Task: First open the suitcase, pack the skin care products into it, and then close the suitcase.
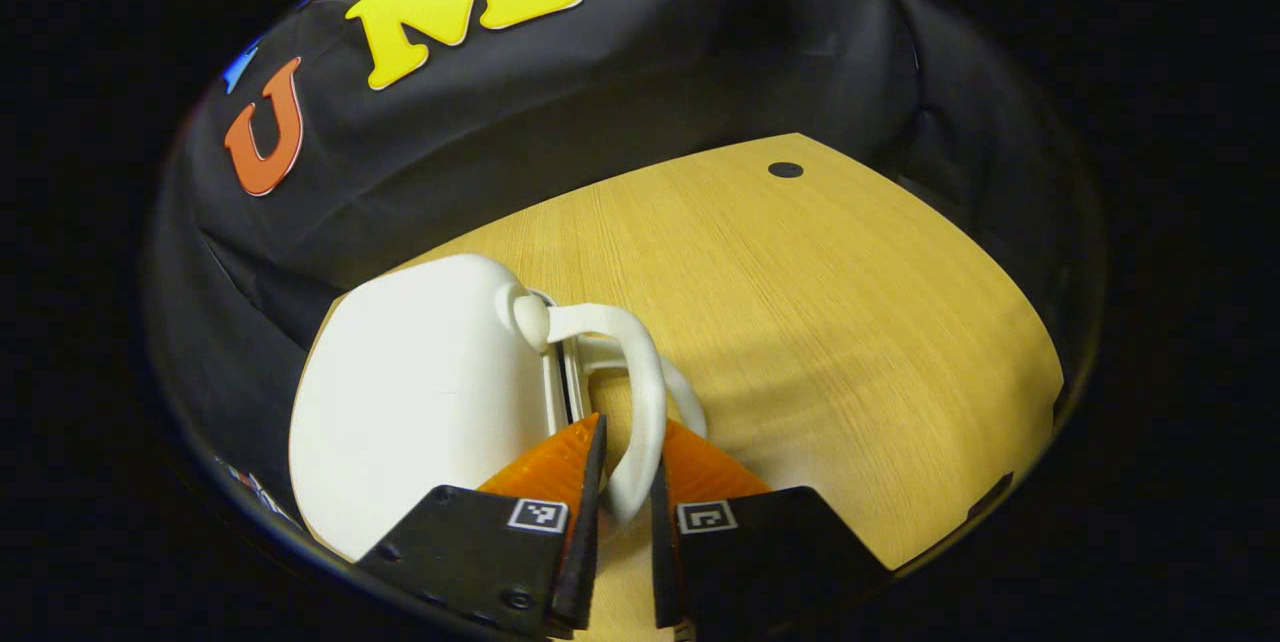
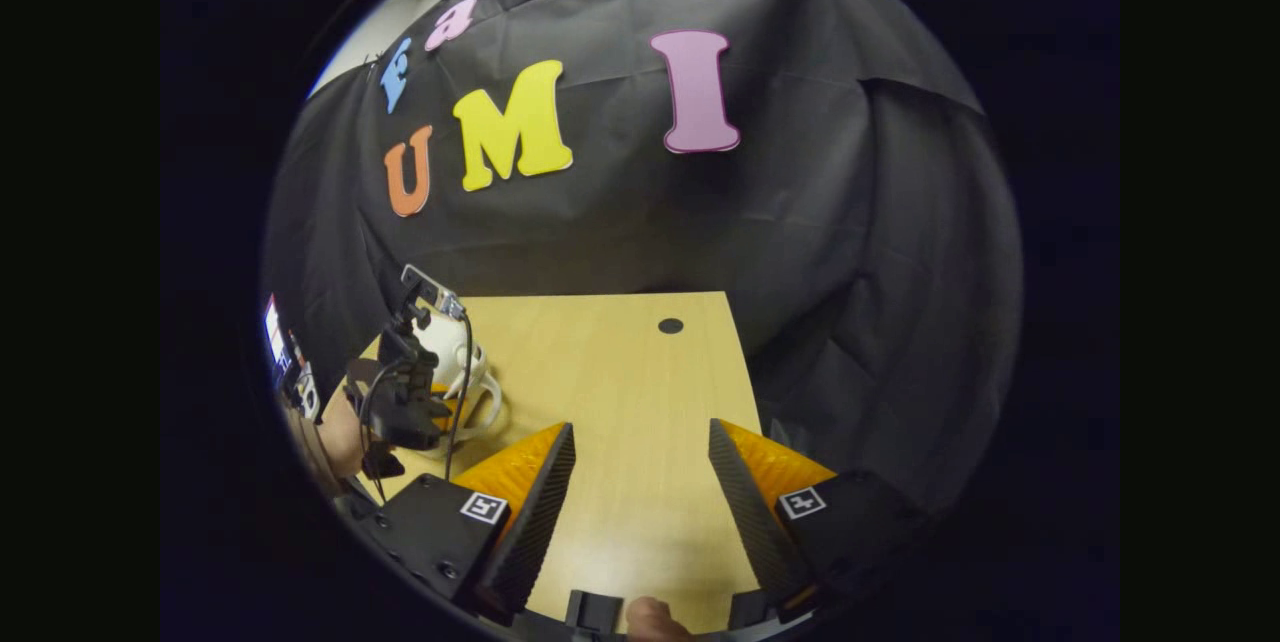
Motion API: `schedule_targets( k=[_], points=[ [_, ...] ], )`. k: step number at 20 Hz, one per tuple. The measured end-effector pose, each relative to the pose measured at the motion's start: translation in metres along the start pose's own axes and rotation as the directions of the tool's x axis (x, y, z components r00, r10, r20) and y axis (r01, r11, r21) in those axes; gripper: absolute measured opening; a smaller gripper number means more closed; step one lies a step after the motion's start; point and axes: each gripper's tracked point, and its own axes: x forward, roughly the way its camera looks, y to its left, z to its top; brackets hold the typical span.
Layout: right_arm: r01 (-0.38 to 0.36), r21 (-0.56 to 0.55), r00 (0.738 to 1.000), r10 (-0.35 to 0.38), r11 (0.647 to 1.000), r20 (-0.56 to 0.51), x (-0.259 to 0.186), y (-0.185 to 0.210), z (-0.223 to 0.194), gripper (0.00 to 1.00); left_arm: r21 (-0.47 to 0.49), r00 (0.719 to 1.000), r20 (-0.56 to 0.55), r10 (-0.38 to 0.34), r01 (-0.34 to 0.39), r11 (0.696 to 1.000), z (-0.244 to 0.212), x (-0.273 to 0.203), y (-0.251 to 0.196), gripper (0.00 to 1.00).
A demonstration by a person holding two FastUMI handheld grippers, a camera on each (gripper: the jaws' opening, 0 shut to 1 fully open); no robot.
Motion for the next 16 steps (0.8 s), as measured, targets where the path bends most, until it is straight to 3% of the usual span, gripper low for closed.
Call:
schedule_targets(
  k=[1,2,3,4,7,8,9,16],
  points=[
    [0.002,0.001,1.0,-0.002,1.0,0.006,0.001,0.001,0.004,0.79,-0.028,1.0,0.004,-0.022,0.022,0.999,0.0,0.001,-0.005,0.2],
    [0.003,-0.005,1.0,-0.002,1.0,0.012,0.002,0.004,0.009,0.79,-0.071,0.998,0.017,-0.056,0.057,0.996,0.004,-0.003,-0.013,0.47],
    [0.006,-0.012,1.0,-0.005,1.0,0.02,0.003,0.006,0.013,0.8,-0.108,0.997,0.036,-0.069,0.072,0.992,0.01,-0.011,-0.016,0.54],
    [0.007,-0.019,0.999,-0.007,1.0,0.032,0.003,0.008,0.019,0.8,-0.139,0.996,0.057,-0.069,0.077,0.987,0.016,-0.017,-0.016,0.76],
    [0.018,-0.032,0.997,-0.015,0.999,0.075,0.007,0.022,0.04,0.8,-0.206,0.99,0.139,-0.003,0.032,0.978,0.038,-0.054,0.002,0.87],
    [0.021,-0.038,0.996,-0.018,0.999,0.09,0.009,0.03,0.048,0.8,-0.23,0.985,0.172,0.018,0.022,0.973,0.046,-0.069,0.012,0.96],
    [0.022,-0.044,0.994,-0.018,0.999,0.106,0.013,0.039,0.056,0.8,-0.255,0.978,0.208,0.034,0.021,0.967,0.056,-0.083,0.022,0.91],
    [0.054,-0.061,0.964,-0.036,0.997,0.262,0.022,0.109,0.12,0.8,-0.393,0.886,0.431,0.172,0.013,0.919,0.108,-0.2,0.112,0.97]
  ],
)
